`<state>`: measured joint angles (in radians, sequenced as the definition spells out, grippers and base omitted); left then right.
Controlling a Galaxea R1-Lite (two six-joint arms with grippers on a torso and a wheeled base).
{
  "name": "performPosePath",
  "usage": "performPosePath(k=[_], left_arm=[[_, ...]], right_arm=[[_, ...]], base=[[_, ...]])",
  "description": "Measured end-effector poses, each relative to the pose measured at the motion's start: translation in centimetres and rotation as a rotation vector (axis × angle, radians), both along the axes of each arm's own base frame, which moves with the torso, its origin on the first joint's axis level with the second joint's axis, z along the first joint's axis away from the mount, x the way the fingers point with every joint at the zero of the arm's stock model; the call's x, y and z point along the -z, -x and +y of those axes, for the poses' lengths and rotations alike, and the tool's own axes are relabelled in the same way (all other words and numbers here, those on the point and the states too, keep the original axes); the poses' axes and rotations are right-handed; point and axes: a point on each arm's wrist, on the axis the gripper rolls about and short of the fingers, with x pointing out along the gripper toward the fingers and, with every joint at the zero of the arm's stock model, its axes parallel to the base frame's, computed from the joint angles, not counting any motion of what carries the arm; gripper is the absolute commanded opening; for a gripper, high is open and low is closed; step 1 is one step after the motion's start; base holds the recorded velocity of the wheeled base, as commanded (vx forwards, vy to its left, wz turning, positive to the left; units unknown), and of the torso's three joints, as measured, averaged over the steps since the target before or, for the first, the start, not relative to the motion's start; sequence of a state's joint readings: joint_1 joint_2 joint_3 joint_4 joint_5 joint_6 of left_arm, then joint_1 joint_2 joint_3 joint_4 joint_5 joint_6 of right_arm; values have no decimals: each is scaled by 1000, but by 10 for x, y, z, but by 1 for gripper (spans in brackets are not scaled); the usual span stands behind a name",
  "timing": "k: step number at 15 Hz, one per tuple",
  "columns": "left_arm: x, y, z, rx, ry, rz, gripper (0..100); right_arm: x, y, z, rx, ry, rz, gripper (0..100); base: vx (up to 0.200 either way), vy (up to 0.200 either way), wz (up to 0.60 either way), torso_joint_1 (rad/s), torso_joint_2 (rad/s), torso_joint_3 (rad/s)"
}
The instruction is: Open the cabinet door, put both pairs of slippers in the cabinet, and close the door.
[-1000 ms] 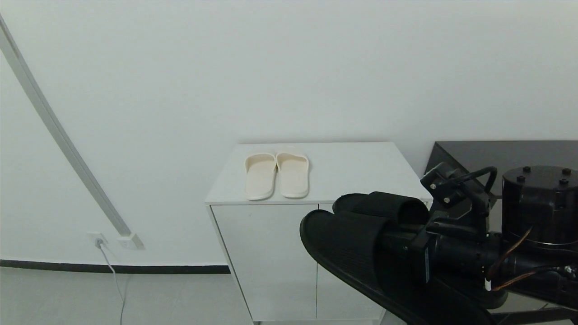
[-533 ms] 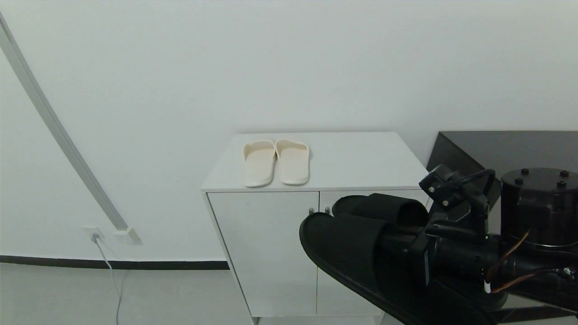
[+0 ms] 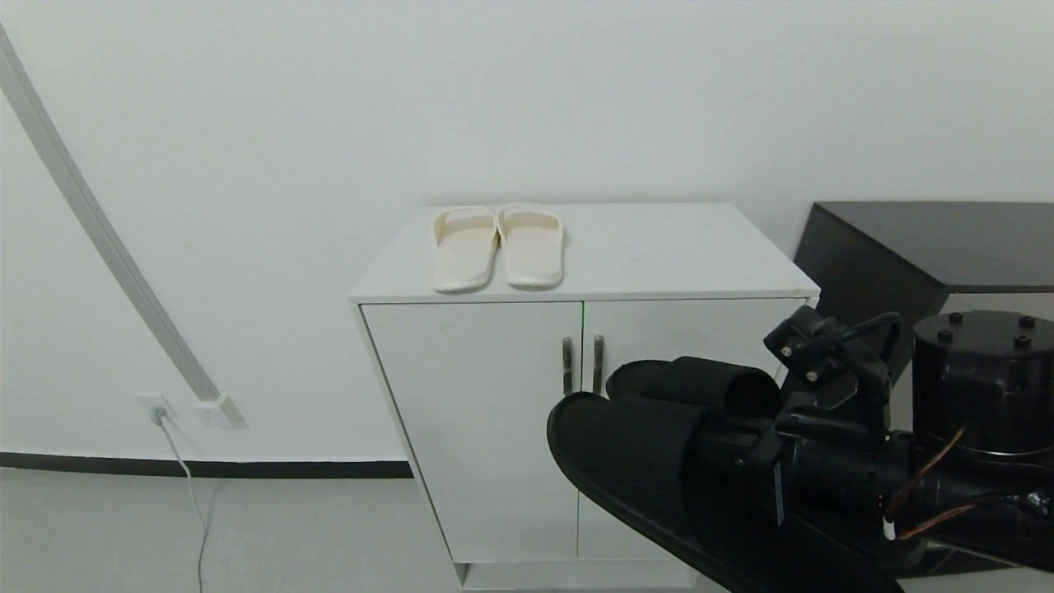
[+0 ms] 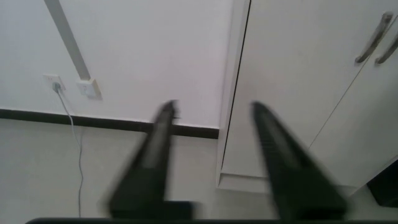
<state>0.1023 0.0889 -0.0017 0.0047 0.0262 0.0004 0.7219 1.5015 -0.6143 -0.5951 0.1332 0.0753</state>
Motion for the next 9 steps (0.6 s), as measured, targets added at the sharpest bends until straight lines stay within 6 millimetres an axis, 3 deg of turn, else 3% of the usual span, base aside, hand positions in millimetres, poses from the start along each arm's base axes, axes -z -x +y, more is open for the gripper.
performPosePath(k=[9], left_arm=[[0,0,0,1,-3,2,100]], right_arm=[[3,2,0,-13,22,-9,0]], base=[[0,0,0,-169,492,326]])
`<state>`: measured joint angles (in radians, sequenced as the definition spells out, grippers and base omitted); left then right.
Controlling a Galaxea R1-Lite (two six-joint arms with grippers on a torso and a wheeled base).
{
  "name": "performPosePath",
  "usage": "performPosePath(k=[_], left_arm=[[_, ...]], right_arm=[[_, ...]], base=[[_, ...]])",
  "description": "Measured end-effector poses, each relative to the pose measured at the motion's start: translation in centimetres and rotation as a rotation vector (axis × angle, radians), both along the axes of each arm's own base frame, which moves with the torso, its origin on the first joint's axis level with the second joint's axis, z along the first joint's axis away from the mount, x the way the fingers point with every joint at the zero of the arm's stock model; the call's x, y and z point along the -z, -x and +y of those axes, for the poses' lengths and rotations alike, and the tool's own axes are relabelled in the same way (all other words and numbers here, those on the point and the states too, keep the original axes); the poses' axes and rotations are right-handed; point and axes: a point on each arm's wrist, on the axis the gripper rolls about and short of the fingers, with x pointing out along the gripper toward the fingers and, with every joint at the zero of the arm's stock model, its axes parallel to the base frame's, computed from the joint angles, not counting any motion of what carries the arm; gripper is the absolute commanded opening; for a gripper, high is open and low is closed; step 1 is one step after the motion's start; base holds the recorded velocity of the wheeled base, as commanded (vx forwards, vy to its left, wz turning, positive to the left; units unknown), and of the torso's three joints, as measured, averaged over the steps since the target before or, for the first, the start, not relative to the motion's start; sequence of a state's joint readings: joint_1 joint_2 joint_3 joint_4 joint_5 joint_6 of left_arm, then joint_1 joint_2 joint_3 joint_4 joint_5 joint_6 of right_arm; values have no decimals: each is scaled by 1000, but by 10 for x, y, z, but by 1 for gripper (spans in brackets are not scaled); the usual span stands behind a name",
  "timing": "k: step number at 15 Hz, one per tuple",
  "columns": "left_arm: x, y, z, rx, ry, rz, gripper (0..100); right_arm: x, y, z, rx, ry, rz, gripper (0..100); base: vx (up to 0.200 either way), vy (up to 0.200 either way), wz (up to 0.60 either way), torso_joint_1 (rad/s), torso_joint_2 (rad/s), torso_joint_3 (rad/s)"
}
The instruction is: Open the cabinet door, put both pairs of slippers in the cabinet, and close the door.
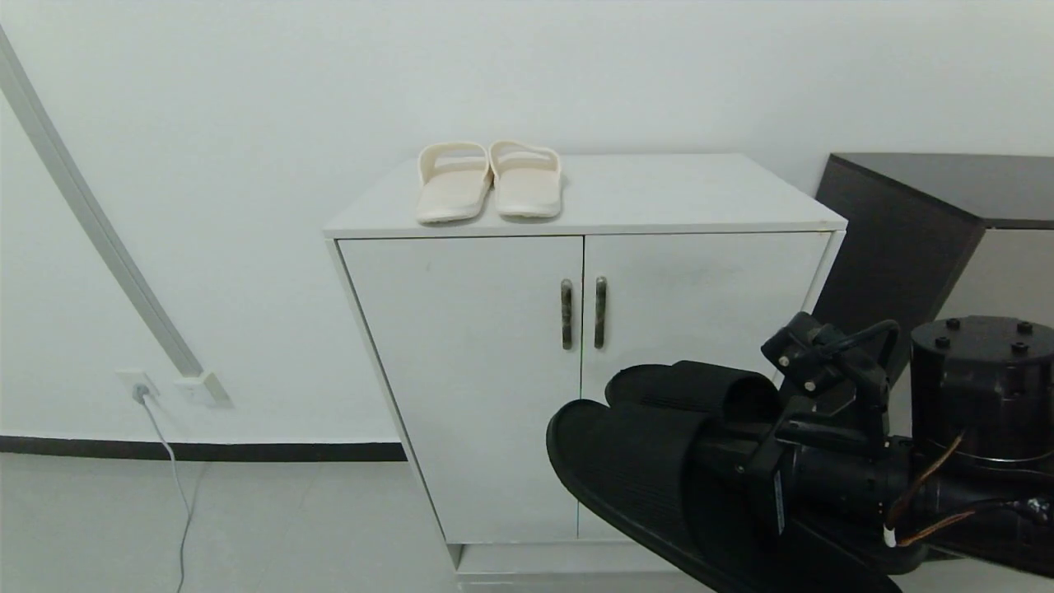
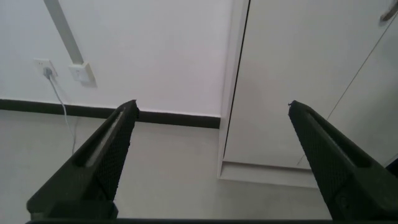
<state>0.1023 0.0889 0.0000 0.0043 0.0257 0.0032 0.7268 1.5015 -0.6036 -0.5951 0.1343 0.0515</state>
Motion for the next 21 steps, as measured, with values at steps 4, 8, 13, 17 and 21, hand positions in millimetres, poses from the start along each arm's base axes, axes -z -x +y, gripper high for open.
performPosePath(k=[4,8,13,17,21], left_arm=[[0,0,0,1,0,0,100],[0,0,0,6,1,0,100],[0,0,0,7,1,0,100],[0,0,0,4,2,-1,100],[-27,4,-1,15,14,-76,100]], right_arm=[[2,0,0,-1,6,3,0],[2,0,0,-2,8,5,0],[4,1,0,-5,14,12,0],[5,2,1,-9,15,14,0],[5,2,1,-10,17,12,0]], base=[[0,0,0,-113,455,353],[0,0,0,-57,444,381],[0,0,0,-7,305,291],[0,0,0,-1,18,10],[0,0,0,0,0,0]])
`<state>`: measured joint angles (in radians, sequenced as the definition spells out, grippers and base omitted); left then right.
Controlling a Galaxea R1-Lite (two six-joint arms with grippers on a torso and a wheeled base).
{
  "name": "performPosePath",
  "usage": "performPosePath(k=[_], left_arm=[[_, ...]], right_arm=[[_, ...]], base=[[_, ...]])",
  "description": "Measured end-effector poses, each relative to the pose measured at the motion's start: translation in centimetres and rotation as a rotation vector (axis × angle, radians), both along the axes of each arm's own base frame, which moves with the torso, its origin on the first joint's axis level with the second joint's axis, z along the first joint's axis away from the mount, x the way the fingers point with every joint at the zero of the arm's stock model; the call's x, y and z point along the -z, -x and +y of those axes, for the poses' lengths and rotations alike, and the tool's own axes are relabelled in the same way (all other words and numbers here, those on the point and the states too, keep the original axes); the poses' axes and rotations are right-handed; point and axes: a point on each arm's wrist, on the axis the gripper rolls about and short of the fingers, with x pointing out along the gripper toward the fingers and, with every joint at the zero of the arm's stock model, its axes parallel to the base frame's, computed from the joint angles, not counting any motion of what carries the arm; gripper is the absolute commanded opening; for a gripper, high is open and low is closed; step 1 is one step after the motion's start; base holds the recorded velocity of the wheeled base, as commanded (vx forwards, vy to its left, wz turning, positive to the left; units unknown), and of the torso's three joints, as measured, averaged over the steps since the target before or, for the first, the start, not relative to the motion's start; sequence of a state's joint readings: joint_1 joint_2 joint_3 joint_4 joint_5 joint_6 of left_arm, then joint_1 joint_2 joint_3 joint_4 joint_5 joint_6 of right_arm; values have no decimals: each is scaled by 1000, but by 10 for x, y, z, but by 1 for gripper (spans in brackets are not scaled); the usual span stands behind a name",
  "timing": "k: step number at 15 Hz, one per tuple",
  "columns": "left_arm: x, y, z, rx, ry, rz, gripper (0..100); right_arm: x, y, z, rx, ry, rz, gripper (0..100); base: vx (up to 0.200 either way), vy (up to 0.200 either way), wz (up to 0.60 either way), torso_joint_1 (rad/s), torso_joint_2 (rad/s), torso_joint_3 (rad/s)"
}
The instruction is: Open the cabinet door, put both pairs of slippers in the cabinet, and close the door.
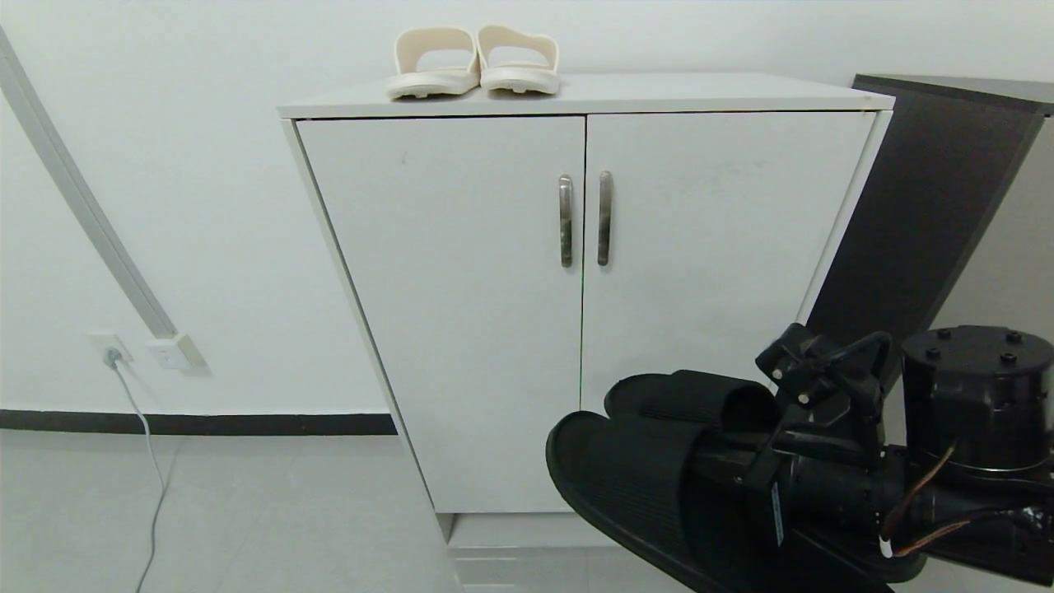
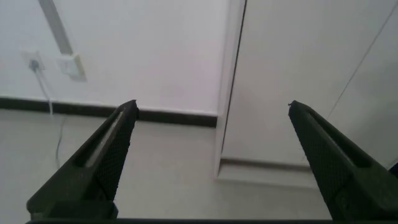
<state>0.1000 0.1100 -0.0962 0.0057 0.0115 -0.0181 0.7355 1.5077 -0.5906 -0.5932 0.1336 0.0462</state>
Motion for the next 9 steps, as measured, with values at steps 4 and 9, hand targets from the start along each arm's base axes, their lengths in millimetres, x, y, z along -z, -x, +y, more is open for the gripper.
performPosePath(k=[4,9], left_arm=[[-40,-19,-2,167,33,43,100],[-87,-84,-6,469,56,85,100]], right_arm=[[1,2,1,-9,3,2,0],[3,2,2,-20,24,-10,0]], base=[[0,0,0,0,0,0],[0,0,0,0,0,0]])
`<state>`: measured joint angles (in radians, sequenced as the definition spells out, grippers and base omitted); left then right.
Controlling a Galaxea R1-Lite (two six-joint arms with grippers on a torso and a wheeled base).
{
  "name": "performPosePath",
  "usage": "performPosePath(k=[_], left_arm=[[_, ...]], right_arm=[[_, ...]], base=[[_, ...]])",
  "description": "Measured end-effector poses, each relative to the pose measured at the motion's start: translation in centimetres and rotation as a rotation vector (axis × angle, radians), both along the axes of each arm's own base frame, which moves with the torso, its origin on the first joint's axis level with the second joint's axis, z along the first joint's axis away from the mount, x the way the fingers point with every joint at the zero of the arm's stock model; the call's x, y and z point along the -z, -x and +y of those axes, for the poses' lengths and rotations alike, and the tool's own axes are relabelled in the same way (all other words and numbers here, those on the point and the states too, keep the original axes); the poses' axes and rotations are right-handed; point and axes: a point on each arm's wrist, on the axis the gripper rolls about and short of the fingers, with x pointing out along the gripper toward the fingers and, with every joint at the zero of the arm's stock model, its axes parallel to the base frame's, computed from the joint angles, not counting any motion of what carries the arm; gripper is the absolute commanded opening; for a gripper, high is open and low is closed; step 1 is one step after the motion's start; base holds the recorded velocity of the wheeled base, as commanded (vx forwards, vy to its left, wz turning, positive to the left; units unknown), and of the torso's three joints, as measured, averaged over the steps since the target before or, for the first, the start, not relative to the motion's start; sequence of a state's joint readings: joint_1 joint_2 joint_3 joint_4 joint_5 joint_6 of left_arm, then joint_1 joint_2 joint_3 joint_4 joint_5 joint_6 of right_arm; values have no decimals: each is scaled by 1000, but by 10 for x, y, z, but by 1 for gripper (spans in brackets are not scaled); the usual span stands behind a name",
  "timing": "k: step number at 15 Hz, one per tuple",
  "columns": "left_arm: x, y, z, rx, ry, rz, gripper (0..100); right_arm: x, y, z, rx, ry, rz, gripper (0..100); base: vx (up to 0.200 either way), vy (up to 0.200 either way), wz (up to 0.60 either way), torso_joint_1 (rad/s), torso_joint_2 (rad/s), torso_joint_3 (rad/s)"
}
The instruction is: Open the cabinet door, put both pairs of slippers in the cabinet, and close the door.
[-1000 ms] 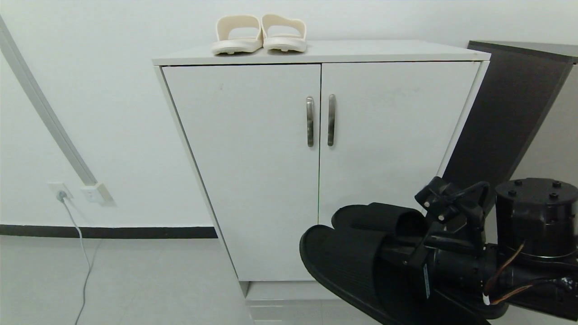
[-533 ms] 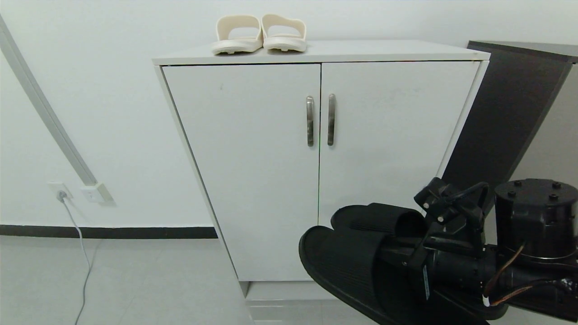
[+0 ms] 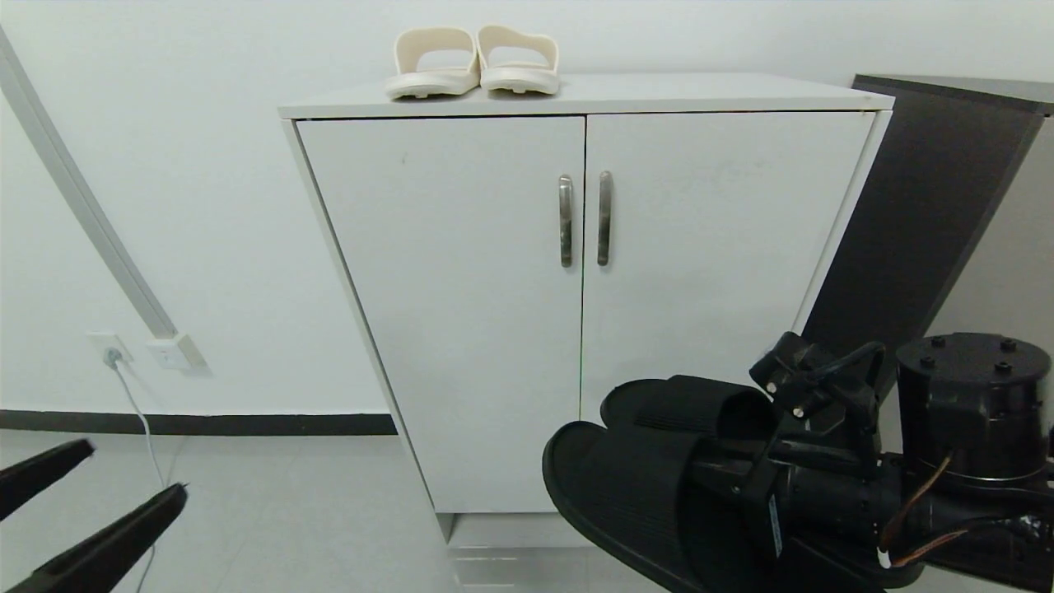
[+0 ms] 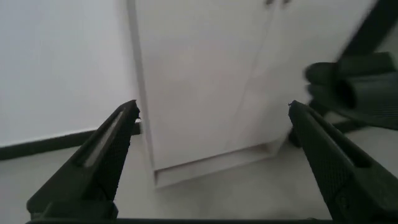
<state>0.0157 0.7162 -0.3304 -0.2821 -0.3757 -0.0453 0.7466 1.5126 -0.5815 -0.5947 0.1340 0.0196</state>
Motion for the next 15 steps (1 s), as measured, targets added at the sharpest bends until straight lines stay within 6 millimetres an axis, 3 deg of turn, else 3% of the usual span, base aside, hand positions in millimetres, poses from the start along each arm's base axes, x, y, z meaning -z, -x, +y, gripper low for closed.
performPosePath(k=[4,8,15], left_arm=[[-35,-61,-32,264,2,14,100],[-62,-113,-87,442,21,12,100],[-93,-171,-171,650,144,32,100]], right_arm=[[2,-1,1,1,2,11,0],[4,-2,1,3,5,18,0],[4,-2,2,5,3,23,0]], base=[[0,0,0,0,0,0],[0,0,0,0,0,0],[0,0,0,0,0,0]])
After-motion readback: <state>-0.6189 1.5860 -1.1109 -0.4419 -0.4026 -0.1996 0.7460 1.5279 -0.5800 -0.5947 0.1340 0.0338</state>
